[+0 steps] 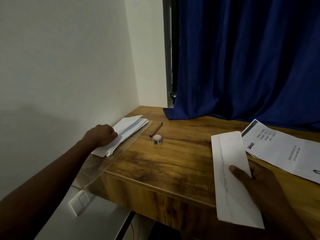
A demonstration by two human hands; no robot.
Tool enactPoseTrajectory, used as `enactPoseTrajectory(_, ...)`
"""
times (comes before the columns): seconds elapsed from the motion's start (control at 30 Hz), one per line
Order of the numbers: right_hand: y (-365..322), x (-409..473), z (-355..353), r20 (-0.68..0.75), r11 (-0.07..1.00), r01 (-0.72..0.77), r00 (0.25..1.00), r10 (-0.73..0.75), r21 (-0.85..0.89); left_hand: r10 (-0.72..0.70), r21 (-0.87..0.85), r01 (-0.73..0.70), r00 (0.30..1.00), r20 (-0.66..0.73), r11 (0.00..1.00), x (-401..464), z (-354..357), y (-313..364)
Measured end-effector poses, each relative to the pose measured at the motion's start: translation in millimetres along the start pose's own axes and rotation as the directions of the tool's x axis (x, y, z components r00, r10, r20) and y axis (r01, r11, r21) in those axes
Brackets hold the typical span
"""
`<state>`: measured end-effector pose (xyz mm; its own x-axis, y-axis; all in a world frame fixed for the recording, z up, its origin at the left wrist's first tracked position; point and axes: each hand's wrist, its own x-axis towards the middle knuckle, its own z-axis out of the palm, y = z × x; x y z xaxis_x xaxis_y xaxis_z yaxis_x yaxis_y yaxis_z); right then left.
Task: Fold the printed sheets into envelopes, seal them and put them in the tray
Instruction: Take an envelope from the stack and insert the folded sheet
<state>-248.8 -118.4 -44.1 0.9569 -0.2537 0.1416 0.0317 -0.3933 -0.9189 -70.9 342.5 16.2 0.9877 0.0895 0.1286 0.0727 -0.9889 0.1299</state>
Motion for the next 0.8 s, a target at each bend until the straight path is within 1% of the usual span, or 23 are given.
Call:
enactPoseTrajectory(0.2, -3, -3, -1, -0.014, 1.0, 0.012, 1.0, -0.011, 0.004, -0.002, 0.111, 0.025, 0.979, -0.202, 0.993, -4, -21, 1)
enactPoseTrajectory(0.27, -3, -3, -1, -0.017, 1.0, 0.017, 1.0, -0.016, 0.015, 0.002, 0.108, 0.036, 0.943, -0.334, 0.994, -10, -41, 2)
enactPoseTrajectory(0.3, -1, -2, -1, -0.024, 1.0, 0.021, 0.999, -0.021, 0.018, 0.012, 0.092, 0.03, 0.905, -0.426, 0.995, -14, -53, 4)
enactPoseTrajectory(0.37, 0, 0, -1, -0.04, 0.999, 0.034, 0.999, -0.034, 0.0, 0.009, -0.018, -0.025, 0.804, -0.594, 1.0, -23, -75, 9)
enactPoseTrajectory(0.4, -1, 1, -1, -0.046, 0.999, 0.038, 0.998, -0.039, -0.02, -0.015, -0.122, -0.084, 0.762, -0.648, 0.989, -28, -85, 13)
enactPoseTrajectory(0.43, -1, 3, -2, -0.053, 0.998, 0.052, 0.997, -0.054, -0.035, -0.044, -0.245, -0.165, 0.742, -0.669, 0.955, -34, -92, 20)
enactPoseTrajectory(0.47, -3, 4, -4, -0.058, 0.997, 0.068, 0.996, -0.071, -0.044, -0.064, -0.381, -0.264, 0.745, -0.664, 0.886, -41, -97, 29)
enactPoseTrajectory(0.5, -3, 5, -5, -0.057, 0.994, 0.096, 0.993, -0.099, -0.044, -0.072, -0.519, -0.362, 0.764, -0.641, 0.775, -49, -99, 40)
enactPoseTrajectory(0.53, -4, 4, -6, -0.054, 0.991, 0.125, 0.99, -0.128, -0.051, -0.078, -0.645, -0.429, 0.793, -0.604, 0.633, -58, -98, 54)
enactPoseTrajectory(0.57, -3, 2, -6, -0.041, 0.987, 0.155, 0.987, -0.157, -0.051, -0.079, -0.747, -0.45, 0.83, -0.552, 0.489, -69, -94, 70)
enactPoseTrajectory(0.6, -3, 0, -6, -0.02, 0.984, 0.172, 0.985, -0.173, -0.043, -0.062, -0.827, -0.437, 0.871, -0.487, 0.353, -79, -86, 85)
enactPoseTrajectory(0.63, -1, -2, -5, 0.008, 0.986, 0.169, 0.986, -0.169, -0.008, -0.032, -0.885, -0.402, 0.907, -0.421, 0.233, -88, -76, 101)
enactPoseTrajectory(0.7, -1, -8, -4, 0.052, 0.988, 0.127, 0.99, -0.132, 0.085, 0.042, -0.958, -0.284, 0.958, -0.282, 0.033, -107, -51, 135)
enactPoseTrajectory(0.77, -6, -13, -5, 0.069, 0.984, 0.073, 0.994, -0.085, 0.162, 0.127, -0.984, -0.111, 0.983, -0.129, -0.139, -125, -23, 169)
enactPoseTrajectory(0.8, -14, -17, -8, 0.09, 0.975, 0.034, 0.994, -0.055, 0.221, 0.179, -0.978, -0.013, 0.982, -0.051, -0.207, -135, -9, 187)
